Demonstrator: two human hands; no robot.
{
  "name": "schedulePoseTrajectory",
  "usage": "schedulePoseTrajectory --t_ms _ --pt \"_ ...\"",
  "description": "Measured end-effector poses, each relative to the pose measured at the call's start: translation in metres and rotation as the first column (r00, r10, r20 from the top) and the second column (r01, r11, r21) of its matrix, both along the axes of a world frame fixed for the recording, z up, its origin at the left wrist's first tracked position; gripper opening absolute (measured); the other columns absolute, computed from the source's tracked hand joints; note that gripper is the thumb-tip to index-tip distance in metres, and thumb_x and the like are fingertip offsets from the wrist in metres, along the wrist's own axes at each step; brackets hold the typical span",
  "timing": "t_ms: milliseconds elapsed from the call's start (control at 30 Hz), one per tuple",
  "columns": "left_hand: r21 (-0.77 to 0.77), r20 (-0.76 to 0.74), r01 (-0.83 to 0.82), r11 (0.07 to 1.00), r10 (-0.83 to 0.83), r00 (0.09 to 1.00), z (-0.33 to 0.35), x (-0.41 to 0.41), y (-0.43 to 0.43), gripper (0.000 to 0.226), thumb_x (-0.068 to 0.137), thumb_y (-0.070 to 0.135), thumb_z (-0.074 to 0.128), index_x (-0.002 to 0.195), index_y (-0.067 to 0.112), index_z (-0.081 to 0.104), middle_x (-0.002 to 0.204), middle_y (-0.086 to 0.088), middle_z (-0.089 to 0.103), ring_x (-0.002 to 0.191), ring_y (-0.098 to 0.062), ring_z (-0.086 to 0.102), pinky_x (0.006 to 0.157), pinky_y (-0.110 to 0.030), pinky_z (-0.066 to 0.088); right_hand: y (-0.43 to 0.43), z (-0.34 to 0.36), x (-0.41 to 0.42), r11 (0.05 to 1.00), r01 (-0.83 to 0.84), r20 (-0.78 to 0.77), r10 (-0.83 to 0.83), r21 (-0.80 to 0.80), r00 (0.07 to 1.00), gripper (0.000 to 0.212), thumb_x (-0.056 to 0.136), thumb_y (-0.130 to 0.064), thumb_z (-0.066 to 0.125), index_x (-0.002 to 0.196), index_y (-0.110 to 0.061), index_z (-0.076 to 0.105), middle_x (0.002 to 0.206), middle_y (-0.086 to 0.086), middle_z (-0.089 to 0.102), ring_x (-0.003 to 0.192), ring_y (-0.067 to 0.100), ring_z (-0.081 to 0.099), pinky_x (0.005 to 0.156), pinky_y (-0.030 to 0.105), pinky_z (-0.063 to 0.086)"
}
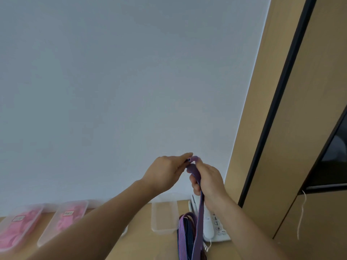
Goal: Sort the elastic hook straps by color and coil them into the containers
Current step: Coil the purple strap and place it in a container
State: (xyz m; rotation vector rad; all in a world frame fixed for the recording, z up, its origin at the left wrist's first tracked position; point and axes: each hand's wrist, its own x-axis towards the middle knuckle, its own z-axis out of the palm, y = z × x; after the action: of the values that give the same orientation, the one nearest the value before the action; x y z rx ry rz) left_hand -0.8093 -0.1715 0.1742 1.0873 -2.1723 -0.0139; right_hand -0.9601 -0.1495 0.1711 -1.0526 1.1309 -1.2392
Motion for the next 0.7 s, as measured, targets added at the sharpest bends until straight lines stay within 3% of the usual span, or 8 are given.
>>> schedulePoseTrajectory --t_ms 133,267,333,433,500,533,600,700 --pt "-0.112 0.107 0.009 0.994 0.003 0.994 -0.005 0.005 0.001 0.05 0.089 -0.005 0.051 0.136 0.011 0.055 0.109 -0.004 0.07 0.08 -0.026 0.066 0.064 -0.039 0.055 0.0 0.001 -0.001 0.998 -0.031 0.011 0.032 -0.054 0.999 0.052 0.101 -0.047 0.042 0.083 -0.007 0.071 0.052 0.005 0.048 0.039 0.015 0.03 0.04 0.023 0.022" --pt "-0.205 0.135 0.047 0.978 -0.02 0.991 -0.009 0.004 0.0 0.061 0.083 -0.012 0.048 0.141 0.009 0.051 0.117 -0.008 0.066 0.076 -0.026 0.064 0.059 -0.04 0.056 0.001 -0.008 -0.001 0.995 -0.044 0.029 0.047 -0.087 0.998 0.048 0.098 -0.044 0.053 0.09 0.001 0.068 0.056 0.006 0.052 0.043 0.014 0.034 0.042 0.024 0.024" --pt "-0.207 0.083 0.067 0.976 -0.051 0.995 -0.011 0.006 -0.002 0.058 0.085 -0.012 0.048 0.138 0.009 0.055 0.123 -0.009 0.066 0.08 -0.025 0.067 0.067 -0.039 0.059 0.002 -0.011 -0.002 0.993 -0.052 0.048 0.057 -0.103 0.997 0.046 0.098 -0.04 0.055 0.091 0.004 0.067 0.059 0.007 0.055 0.044 0.015 0.035 0.044 0.025 0.024" --pt "0.157 -0.262 0.11 0.981 -0.066 0.963 -0.008 0.006 -0.003 0.058 0.09 -0.009 0.048 0.142 0.017 0.05 0.133 0.004 0.06 0.111 -0.013 0.064 0.091 -0.015 0.049 0.005 -0.011 -0.004 0.986 -0.061 0.061 0.071 -0.152 0.996 0.037 0.097 -0.032 0.058 0.085 0.002 0.065 0.062 0.008 0.058 0.044 0.014 0.035 0.043 0.024 0.025" --pt "0.521 -0.662 0.369 0.77 0.091 0.744 0.004 0.003 -0.002 0.046 0.091 0.003 0.052 0.133 0.023 0.05 0.121 0.0 0.068 0.105 -0.016 0.069 0.089 -0.023 0.054 0.006 -0.011 -0.004 0.977 -0.066 0.052 0.078 -0.2 0.996 0.03 0.098 -0.027 0.057 0.081 -0.004 0.065 0.063 0.007 0.06 0.044 0.014 0.035 0.043 0.023 0.025" --pt "0.576 -0.755 0.513 0.636 0.172 0.633 0.009 0.004 -0.002 0.032 0.092 0.014 0.05 0.123 0.018 0.057 0.115 -0.008 0.072 0.099 -0.022 0.071 0.089 -0.033 0.056 0.006 -0.011 -0.004 0.972 -0.065 0.033 0.074 -0.225 0.997 0.029 0.099 -0.026 0.057 0.08 -0.004 0.065 0.063 0.007 0.061 0.044 0.015 0.034 0.043 0.024 0.025" --pt "0.606 -0.774 0.631 0.484 0.174 0.609 0.015 0.004 0.001 0.037 0.096 0.028 0.042 0.11 0.007 0.069 0.103 -0.023 0.069 0.086 -0.029 0.068 0.088 -0.04 0.055 0.007 -0.012 -0.001 0.963 -0.052 -0.022 0.048 -0.266 0.999 0.03 0.099 -0.025 0.056 0.079 -0.004 0.063 0.064 0.006 0.064 0.044 0.015 0.034 0.043 0.024 0.026" --pt "0.556 -0.791 0.621 0.552 0.122 0.599 0.013 -0.001 0.006 0.032 0.096 0.029 0.053 0.097 0.005 0.074 0.095 -0.028 0.066 0.068 -0.027 0.06 0.076 -0.034 0.054 0.008 -0.014 0.001 0.954 -0.064 -0.086 0.04 -0.293 0.995 0.028 0.099 -0.025 0.057 0.076 -0.009 0.065 0.065 0.005 0.066 0.043 0.015 0.036 0.042 0.022 0.028"
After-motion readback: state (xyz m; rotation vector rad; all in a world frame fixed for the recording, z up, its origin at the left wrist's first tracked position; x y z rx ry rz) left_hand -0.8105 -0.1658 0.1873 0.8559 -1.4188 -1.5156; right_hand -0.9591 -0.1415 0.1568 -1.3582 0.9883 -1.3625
